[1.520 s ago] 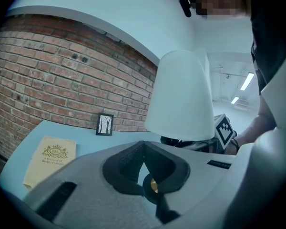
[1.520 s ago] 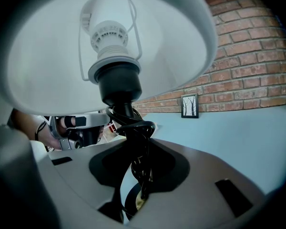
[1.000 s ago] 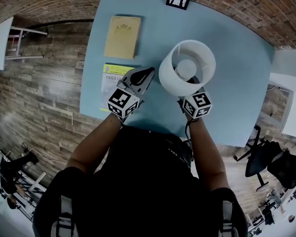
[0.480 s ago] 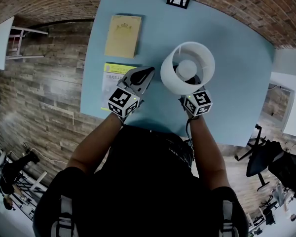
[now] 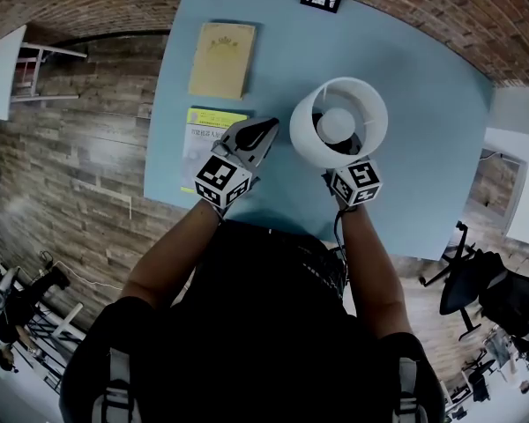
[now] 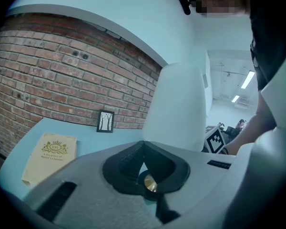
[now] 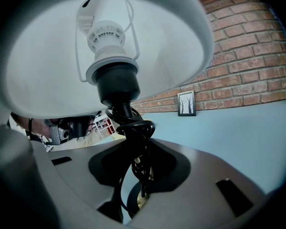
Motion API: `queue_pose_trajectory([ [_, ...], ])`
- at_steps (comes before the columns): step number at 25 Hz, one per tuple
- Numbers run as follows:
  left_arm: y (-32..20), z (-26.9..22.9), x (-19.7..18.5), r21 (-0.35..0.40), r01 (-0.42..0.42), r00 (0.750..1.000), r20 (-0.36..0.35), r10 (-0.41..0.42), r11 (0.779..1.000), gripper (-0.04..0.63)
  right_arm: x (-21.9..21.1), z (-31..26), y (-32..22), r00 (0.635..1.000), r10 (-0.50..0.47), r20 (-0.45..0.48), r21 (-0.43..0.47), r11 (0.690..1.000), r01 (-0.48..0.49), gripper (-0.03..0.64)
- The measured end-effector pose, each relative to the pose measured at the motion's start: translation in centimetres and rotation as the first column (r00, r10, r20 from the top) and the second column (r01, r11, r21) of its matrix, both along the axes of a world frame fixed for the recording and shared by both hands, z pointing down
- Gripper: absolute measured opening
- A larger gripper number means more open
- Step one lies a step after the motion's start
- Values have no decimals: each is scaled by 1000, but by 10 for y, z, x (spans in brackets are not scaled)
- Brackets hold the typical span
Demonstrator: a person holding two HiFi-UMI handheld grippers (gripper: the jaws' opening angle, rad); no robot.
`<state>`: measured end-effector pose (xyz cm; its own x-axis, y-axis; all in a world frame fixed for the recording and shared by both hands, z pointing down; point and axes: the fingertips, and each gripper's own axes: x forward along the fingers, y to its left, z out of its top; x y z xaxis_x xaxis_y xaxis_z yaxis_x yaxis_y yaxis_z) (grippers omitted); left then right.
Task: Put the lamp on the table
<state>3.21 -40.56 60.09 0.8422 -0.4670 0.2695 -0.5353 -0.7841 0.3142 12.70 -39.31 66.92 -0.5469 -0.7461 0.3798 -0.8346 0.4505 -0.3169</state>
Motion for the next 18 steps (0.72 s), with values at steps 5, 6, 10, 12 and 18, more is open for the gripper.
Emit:
queue_pose_trajectory([
  [5,4,1,-2,-4,3,1000,-1,-3,1000,9,0,0,4,1000,2,5,5,1000,-2,109],
  [6,5,1,-2,-3,3,1000,0,-3,1000,9,0,-1,6,1000,2,5,6,1000,-2,109],
  [10,7,-2,-2,1,1,1000,-1,-1,1000,9,1,-1,9,1000,2,4,6,1000,-2,114],
  [12,9,-3,0,4,2,1000,-5,-2,1000,9,3,0,12,1000,2,2,3,1000,-2,117],
  [18,15,-4,2,9,-7,1000,-3,7,1000,9,8,9,22,1000,20,-17,-3,1000,-20,120],
])
